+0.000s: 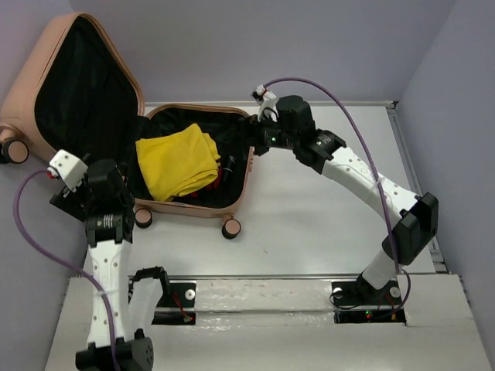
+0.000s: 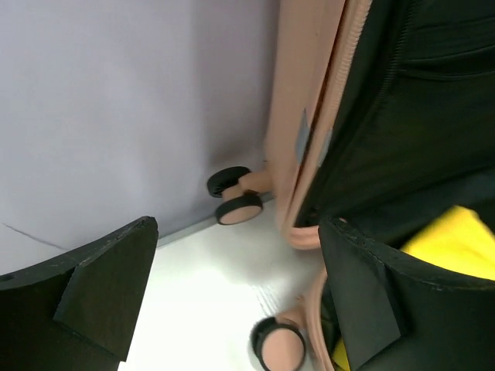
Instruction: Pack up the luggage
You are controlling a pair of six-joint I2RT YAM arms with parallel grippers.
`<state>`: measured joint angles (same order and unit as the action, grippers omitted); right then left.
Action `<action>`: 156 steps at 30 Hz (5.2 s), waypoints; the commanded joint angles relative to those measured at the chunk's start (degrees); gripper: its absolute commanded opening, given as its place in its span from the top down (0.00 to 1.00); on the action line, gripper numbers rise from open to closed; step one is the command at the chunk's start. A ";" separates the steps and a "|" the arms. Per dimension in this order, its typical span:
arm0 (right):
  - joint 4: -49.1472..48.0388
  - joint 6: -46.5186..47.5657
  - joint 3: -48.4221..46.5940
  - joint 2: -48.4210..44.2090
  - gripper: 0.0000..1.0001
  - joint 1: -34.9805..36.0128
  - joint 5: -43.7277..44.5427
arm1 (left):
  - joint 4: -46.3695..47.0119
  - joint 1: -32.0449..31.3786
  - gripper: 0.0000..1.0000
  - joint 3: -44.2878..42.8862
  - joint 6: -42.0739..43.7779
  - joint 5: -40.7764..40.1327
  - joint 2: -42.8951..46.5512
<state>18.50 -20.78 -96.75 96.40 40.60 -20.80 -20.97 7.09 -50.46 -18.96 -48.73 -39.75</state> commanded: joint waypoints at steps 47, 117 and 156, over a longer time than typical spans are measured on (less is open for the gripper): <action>-7.44 1.79 35.56 -8.32 0.14 -17.65 -1.54 | 22.00 -92.88 0.01 -33.82 11.57 -20.89 -24.69; -1.54 -0.83 -12.39 19.78 0.88 -12.73 -9.76 | 18.77 -24.13 0.63 9.92 -4.85 77.74 -41.49; 13.06 23.69 12.18 -1.47 0.81 -5.79 20.53 | 14.99 14.53 0.17 -9.94 -11.01 58.12 -47.35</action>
<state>41.32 7.94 -85.78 98.56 37.17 -11.35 -6.33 23.16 -66.50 -28.62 2.81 -87.61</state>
